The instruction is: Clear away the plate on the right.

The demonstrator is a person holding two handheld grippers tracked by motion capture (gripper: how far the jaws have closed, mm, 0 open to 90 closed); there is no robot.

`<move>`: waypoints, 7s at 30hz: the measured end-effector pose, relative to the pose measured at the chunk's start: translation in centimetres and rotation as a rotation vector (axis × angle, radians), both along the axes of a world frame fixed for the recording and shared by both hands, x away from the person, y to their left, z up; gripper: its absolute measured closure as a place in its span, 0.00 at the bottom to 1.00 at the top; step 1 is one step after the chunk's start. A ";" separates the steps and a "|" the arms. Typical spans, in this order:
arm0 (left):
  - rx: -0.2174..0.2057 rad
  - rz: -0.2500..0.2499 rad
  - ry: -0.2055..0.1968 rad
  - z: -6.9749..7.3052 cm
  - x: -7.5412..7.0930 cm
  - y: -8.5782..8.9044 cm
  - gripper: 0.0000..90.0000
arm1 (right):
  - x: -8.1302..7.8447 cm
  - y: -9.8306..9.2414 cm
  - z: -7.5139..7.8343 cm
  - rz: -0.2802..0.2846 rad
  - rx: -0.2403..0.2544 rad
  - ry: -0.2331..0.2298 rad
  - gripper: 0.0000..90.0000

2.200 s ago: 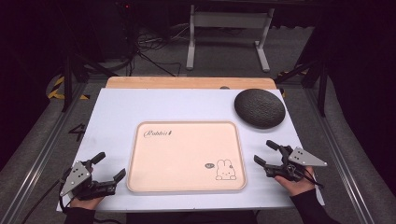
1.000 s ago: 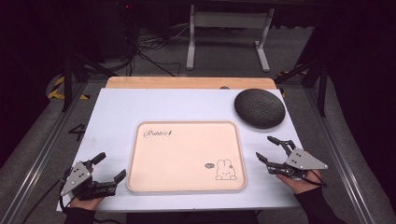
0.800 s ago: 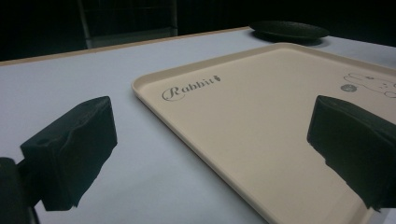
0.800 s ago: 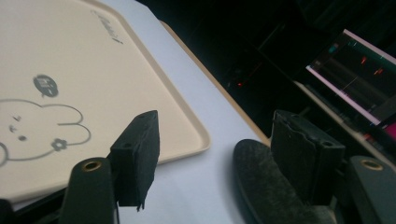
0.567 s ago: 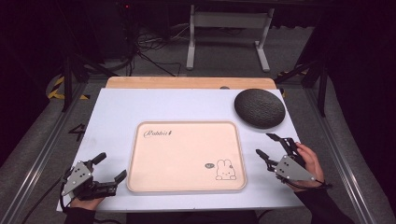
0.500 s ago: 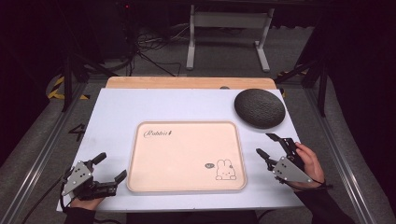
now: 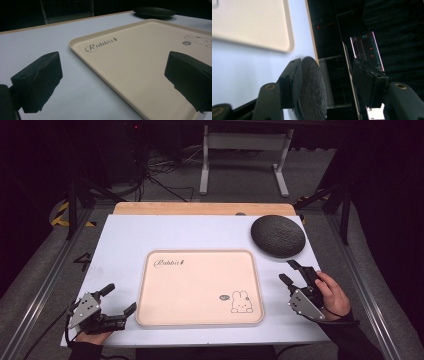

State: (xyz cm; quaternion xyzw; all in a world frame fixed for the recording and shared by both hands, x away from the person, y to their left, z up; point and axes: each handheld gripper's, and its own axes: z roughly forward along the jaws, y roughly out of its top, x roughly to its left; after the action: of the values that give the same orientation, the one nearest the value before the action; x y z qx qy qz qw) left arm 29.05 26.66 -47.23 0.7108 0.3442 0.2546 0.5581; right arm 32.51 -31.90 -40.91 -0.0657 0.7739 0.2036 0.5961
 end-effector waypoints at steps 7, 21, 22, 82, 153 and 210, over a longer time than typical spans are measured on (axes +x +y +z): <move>0.014 0.003 0.004 0.0 0.0 -0.2 0.03 | 1.3 -0.7 -1.2 -0.054 -0.132 -0.074 0.53; 0.016 -0.003 0.011 0.0 0.1 -0.2 0.03 | 4.2 -1.4 -5.1 -0.123 -0.301 -0.078 0.58; 0.017 -0.002 0.011 0.0 0.1 -0.2 0.03 | 4.5 -1.4 -5.4 -0.127 -0.307 -0.074 0.58; 0.017 0.006 0.007 0.0 0.1 -0.2 0.04 | 13.0 -0.7 -8.1 -0.270 -0.385 0.082 0.94; 0.019 -0.005 0.021 0.0 0.2 -0.2 0.04 | 1.4 4.0 2.5 -0.058 -0.314 -0.022 0.94; 0.033 -0.016 0.026 0.1 0.3 -0.3 0.04 | -2.7 13.7 2.5 0.242 -0.227 -0.070 0.91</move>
State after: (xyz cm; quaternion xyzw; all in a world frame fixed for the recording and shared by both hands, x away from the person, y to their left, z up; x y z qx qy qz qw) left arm 29.33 26.38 -47.18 0.7258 0.3418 0.2464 0.5438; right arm 29.81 -18.22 -38.36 -0.2325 0.7572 0.1829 0.5824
